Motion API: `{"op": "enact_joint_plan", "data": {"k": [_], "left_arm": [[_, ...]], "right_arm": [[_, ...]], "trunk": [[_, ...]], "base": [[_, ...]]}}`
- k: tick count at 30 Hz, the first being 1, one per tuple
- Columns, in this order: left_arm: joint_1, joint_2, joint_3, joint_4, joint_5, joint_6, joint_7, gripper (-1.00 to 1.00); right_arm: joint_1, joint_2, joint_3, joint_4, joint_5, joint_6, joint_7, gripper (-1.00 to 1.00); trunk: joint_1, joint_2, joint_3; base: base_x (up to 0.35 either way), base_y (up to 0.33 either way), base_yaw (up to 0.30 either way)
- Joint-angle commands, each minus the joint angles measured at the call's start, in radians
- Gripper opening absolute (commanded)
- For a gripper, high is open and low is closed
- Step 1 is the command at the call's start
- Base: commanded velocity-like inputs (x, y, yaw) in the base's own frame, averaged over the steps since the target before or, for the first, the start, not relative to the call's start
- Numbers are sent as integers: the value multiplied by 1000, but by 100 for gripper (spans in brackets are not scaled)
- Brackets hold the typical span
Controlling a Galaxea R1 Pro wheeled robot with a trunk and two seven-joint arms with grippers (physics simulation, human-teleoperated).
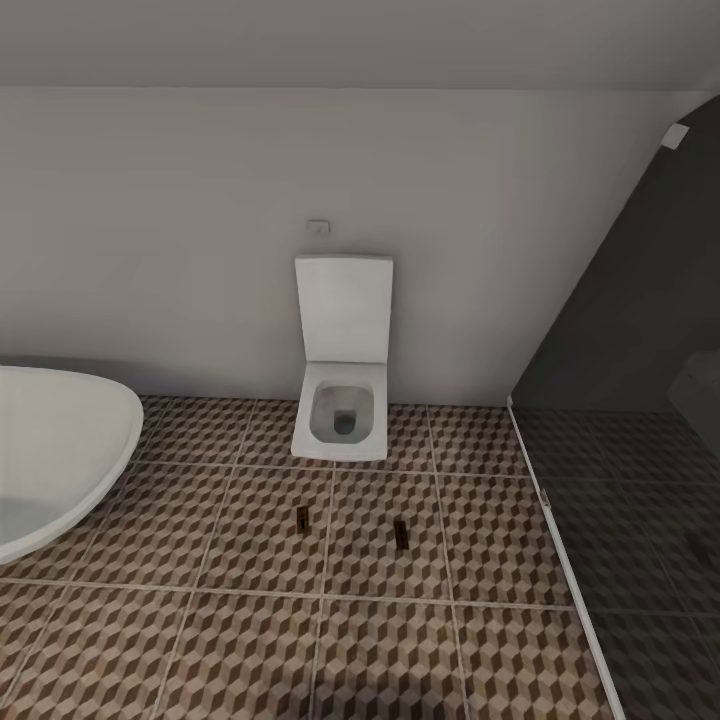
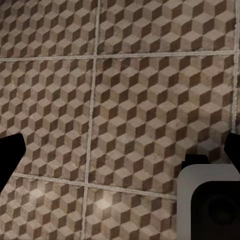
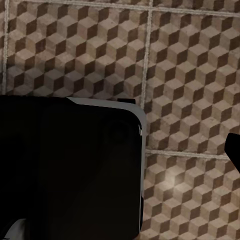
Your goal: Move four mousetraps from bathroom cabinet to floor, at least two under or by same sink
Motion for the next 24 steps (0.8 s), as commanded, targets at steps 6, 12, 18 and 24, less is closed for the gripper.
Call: {"op": "enact_joint_plan", "data": {"k": [6, 12, 18, 24], "left_arm": [[-1, 0, -9, 3, 3, -4, 4, 100], [-1, 0, -9, 3, 3, -4, 4, 100], [-1, 0, -9, 3, 3, -4, 4, 100], [-1, 0, -9, 3, 3, -4, 4, 100]], "right_arm": [[-1, 0, 3, 1, -4, -3, 4, 100], [-1, 0, 3, 1, -4, -3, 4, 100], [-1, 0, 3, 1, -4, -3, 4, 100], [-1, 0, 2, 1, -4, -3, 4, 100]], "trunk": [[0, -2, -1], [0, -2, -1], [0, -2, -1], [0, -2, -1]], "base": [[0, 0, 0], [0, 0, 0], [0, 0, 0], [0, 0, 0]]}}
